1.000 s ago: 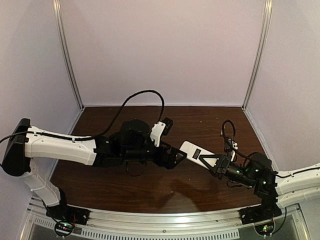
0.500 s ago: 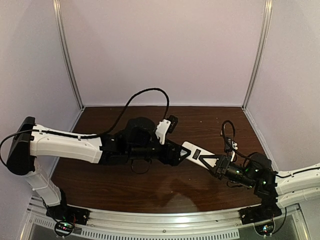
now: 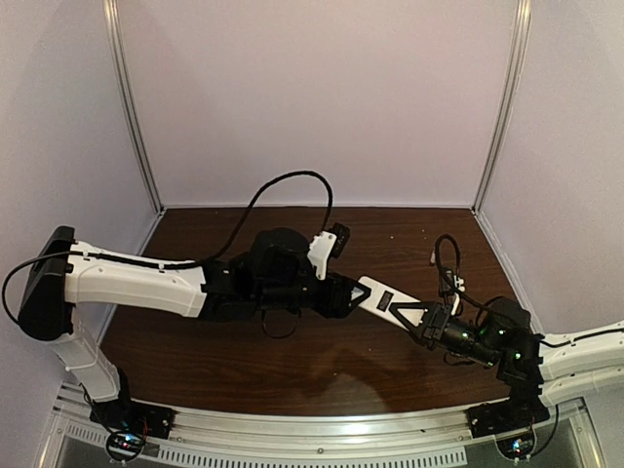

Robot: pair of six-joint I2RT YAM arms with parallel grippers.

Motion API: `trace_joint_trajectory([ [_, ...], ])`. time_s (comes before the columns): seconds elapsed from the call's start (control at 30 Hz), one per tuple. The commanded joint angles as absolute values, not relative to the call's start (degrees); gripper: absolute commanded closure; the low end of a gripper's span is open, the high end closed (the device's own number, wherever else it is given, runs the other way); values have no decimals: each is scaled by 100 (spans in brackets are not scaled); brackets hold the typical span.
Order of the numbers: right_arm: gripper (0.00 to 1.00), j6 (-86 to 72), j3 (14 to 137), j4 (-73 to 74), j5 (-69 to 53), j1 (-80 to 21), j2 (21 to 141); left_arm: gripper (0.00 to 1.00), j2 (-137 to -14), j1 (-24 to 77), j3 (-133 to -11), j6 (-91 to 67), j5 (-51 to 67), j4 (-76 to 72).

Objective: Unload the batteries from the remote control

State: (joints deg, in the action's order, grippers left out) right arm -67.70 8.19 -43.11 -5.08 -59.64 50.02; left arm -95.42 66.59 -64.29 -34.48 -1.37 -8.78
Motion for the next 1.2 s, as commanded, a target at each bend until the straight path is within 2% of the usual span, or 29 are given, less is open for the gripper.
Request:
trace_joint_trajectory([
  [0.0,100,-6698,773,-4465,-550,-5974,4854,42,-9677,6680,-6516,-3463,-300,-833],
  [0.17,100,-6697,765,-4466,-567,-5972,4818,47,-9689,6673,-6504,-3471,-332,-811],
  [0.43,100,-6680,765,-4383,-552,-5968,4710,71,-9698,6675,-6493,-3481,-387,-732],
  [0.63,100,-6662,765,-4375,-579,-5968,4668,82,-9653,6680,-6479,-3472,-445,-673],
  [0.73,100,-6663,769,-4400,-620,-5968,4667,84,-9589,6675,-6445,-3489,-557,-606],
  [0.77,100,-6661,772,-4399,-631,-5974,4667,83,-9556,6679,-6424,-3489,-584,-599],
  [0.83,100,-6643,773,-4400,-630,-5974,4674,75,-9481,6675,-6356,-3476,-546,-633],
  [1.03,100,-6600,783,-4461,-609,-5968,4781,36,-9173,6679,-6117,-3404,-288,-766],
  [1.17,100,-6568,791,-4589,-606,-5977,4925,26,-8886,6657,-5935,-3371,-115,-799],
])
